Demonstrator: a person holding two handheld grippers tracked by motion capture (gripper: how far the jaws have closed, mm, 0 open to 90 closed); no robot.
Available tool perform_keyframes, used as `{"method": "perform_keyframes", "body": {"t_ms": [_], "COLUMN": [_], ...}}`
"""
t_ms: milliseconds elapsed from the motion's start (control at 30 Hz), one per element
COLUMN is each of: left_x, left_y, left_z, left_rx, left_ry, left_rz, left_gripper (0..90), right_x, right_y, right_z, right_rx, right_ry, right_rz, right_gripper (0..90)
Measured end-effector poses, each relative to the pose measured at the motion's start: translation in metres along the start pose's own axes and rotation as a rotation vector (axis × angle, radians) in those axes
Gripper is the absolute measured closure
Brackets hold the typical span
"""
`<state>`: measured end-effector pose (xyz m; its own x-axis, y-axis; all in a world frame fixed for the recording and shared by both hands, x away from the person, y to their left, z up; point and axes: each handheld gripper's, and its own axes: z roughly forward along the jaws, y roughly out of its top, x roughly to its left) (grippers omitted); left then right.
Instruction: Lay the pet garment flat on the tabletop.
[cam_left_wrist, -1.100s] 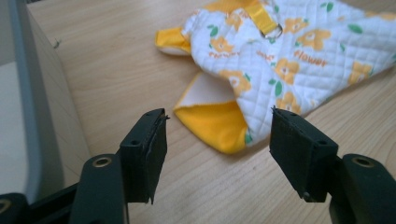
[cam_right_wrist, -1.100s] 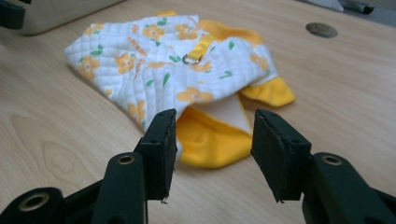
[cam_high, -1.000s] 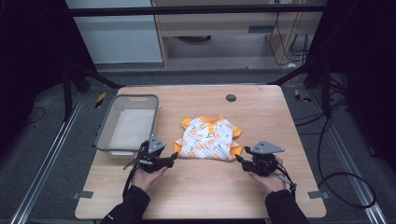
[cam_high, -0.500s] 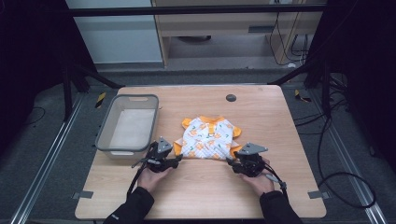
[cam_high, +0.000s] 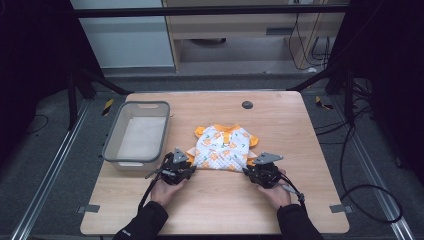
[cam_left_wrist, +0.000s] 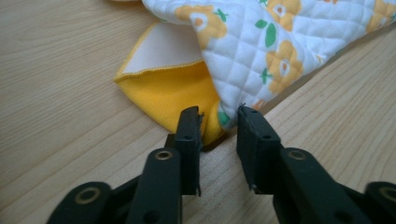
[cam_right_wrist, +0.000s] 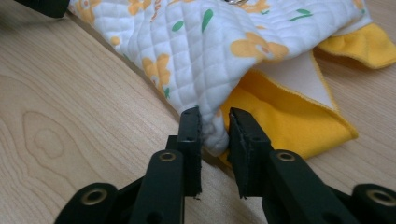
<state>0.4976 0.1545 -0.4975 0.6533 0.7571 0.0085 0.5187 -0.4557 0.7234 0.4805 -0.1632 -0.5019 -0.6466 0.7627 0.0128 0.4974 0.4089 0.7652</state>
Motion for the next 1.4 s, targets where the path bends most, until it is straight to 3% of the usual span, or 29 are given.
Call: {"method": "perform_keyframes", "body": {"t_ms": [133,200,367,467,500,533,600,633,667,800,900,1033,1100,1133,1167,1200,1233,1267,1300,1333,1400], "left_x": [-0.003,-0.004,-0.006,-0.007,-0.009,-0.011,-0.016,-0.023,-0.023,-0.038,-0.041,-0.038,-0.032,-0.026,-0.026,-0.022,-0.013,-0.013,-0.004,-0.004,0.009], "left_y": [0.001,0.002,0.005,0.008,0.009,0.009,0.007,0.004,0.004,-0.009,-0.006,0.007,0.019,0.026,0.026,0.03,0.034,0.034,0.035,0.035,0.032], "left_z": [-0.001,-0.005,-0.014,-0.026,-0.031,-0.037,-0.052,-0.07,-0.07,-0.097,-0.104,-0.103,-0.092,-0.08,-0.08,-0.073,-0.057,-0.057,-0.043,-0.043,-0.026], "left_rx": [0.008,0.01,-0.015,-0.028,-0.029,-0.03,-0.04,-0.058,-0.058,-0.074,-0.089,-0.108,-0.102,-0.091,-0.091,-0.087,-0.076,-0.076,-0.061,-0.061,-0.05], "left_ry": [-0.002,-0.027,-0.047,-0.08,-0.085,-0.097,-0.12,-0.131,-0.131,-0.164,-0.191,-0.179,-0.175,-0.147,-0.147,-0.131,-0.099,-0.099,-0.061,-0.061,-0.047], "left_rz": [0.011,0.008,0.002,0.004,0.006,0.008,0.012,0.026,0.026,0.055,0.049,0.025,-0.017,-0.045,-0.045,-0.063,-0.1,-0.1,-0.123,-0.123,-0.146], "left_gripper": [80.8,83.5,85.2,85.8,85.9,85.9,86.0,86.0,86.0,85.9,85.9,86.0,86.0,85.9,85.9,85.8,85.7,85.6,85.4,85.3,84.3], "right_x": [0.002,0.002,0.002,0.002,0.002,0.002,0.005,0.01,0.01,0.023,0.029,0.025,0.022,0.013,0.013,0.002,-0.003,-0.003,-0.012,-0.012,-0.02], "right_y": [0.002,0.003,0.006,0.007,0.008,0.008,0.008,0.005,0.005,-0.006,-0.009,0.003,0.008,0.018,0.018,0.026,0.03,0.03,0.034,0.034,0.034], "right_z": [-0.001,-0.004,-0.01,-0.017,-0.026,-0.026,-0.037,-0.049,-0.049,-0.079,-0.09,-0.092,-0.089,-0.078,-0.078,-0.064,-0.055,-0.055,-0.038,-0.038,-0.013], "right_rx": [0.0,-0.004,-0.017,-0.037,-0.053,-0.053,-0.067,-0.076,-0.076,-0.097,-0.104,-0.125,-0.123,-0.111,-0.111,-0.099,-0.096,-0.096,-0.072,-0.072,-0.052], "right_ry": [0.002,0.014,0.043,0.058,0.095,0.095,0.117,0.138,0.138,0.212,0.231,0.215,0.199,0.161,0.161,0.119,0.103,0.103,0.047,0.047,-0.015], "right_rz": [-0.013,-0.016,0.008,0.014,0.04,0.04,0.046,0.034,0.034,0.051,0.056,0.074,0.086,0.113,0.113,0.171,0.195,0.195,0.211,0.211,0.21], "right_gripper": [81.3,82.0,82.6,82.9,82.8,82.8,82.9,82.9,82.9,82.9,82.9,82.9,82.9,82.7,82.7,82.3,82.0,82.0,81.5,81.5,79.3]}}
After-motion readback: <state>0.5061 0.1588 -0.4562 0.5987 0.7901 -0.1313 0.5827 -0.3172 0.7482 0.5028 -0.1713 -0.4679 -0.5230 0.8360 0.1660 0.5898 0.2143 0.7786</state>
